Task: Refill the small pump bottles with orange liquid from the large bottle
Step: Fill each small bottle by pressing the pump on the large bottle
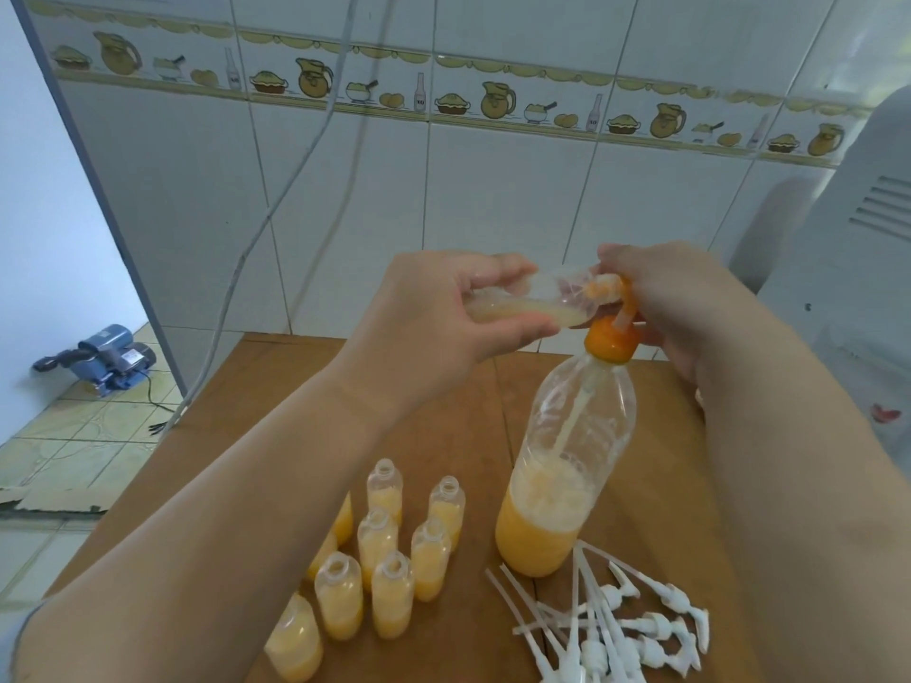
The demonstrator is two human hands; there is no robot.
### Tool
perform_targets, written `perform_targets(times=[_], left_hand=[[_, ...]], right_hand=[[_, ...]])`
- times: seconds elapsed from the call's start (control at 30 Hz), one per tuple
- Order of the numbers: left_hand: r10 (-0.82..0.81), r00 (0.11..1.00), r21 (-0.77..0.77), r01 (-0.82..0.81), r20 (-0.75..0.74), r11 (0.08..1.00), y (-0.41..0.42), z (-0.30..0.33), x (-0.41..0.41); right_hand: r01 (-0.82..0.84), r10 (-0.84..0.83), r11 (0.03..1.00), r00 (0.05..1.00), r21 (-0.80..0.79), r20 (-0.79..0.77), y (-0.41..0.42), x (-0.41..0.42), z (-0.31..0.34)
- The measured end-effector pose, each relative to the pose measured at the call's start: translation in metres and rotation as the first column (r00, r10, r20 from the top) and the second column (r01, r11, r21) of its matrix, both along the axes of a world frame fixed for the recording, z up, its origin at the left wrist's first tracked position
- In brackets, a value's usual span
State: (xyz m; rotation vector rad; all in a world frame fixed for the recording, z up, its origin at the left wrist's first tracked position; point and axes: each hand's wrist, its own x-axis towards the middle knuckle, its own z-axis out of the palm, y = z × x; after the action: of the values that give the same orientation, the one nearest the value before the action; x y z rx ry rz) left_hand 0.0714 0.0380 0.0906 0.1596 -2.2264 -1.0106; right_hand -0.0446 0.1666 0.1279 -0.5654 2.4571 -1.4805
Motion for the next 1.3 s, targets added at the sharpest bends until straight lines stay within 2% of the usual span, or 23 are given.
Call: perform_targets(times=[0.17,0.27,0.47,0.6,0.8,0.93,1.03,1.13,1.3], left_hand=[[0.008,1.000,0.007,-0.008,0.015,1.000,0.000,-0.010,-0.004],[0.000,0.999,0.030,-0.001,0.032,1.000,0.001,-0.012,-0.003],[-0.002,1.000,-0.001,0.002,0.001,1.000,-0.002,-0.001,0.001],[-0.008,1.000,0.017,0.008,0.005,1.000,0.000,-0.008,-0.004],[-0.027,0.999,0.062,0.025,0.031,0.998,0.000,-0.012,-0.001],[-0.017,1.000,0.016,0.017,-0.014,1.000,0.000,-0.005,0.004],[-0.011,1.000,-0.014,0.010,-0.024,1.000,0.002,-0.006,0.001],[-0.004,1.000,0.008,0.004,-0.002,1.000,0.002,-0.015,-0.003],[0.026,1.000,-0.046,-0.026,-0.001,0.999,0.003,-0.012,-0.001]], right_hand=[[0.031,-0.029,0.999,0.997,-0.020,0.065,-0.007,0.004,-0.002],[0.004,-0.006,1.000,0.996,0.031,0.087,-0.006,0.005,-0.002],[-0.013,0.013,1.000,0.999,0.005,0.035,0.001,0.003,0.003],[0.036,-0.036,0.999,0.999,0.020,0.017,-0.006,-0.003,-0.002],[0.013,-0.005,0.986,0.999,0.166,-0.049,-0.005,-0.002,-0.004],[-0.074,0.075,0.996,0.997,0.042,-0.009,0.001,-0.004,-0.001],[-0.036,0.039,0.998,0.997,0.043,-0.067,-0.001,-0.009,-0.003],[-0.037,0.051,0.993,0.991,0.110,-0.120,-0.006,-0.011,-0.010],[-0.016,0.017,0.999,1.000,0.050,-0.024,-0.008,-0.009,-0.007]])
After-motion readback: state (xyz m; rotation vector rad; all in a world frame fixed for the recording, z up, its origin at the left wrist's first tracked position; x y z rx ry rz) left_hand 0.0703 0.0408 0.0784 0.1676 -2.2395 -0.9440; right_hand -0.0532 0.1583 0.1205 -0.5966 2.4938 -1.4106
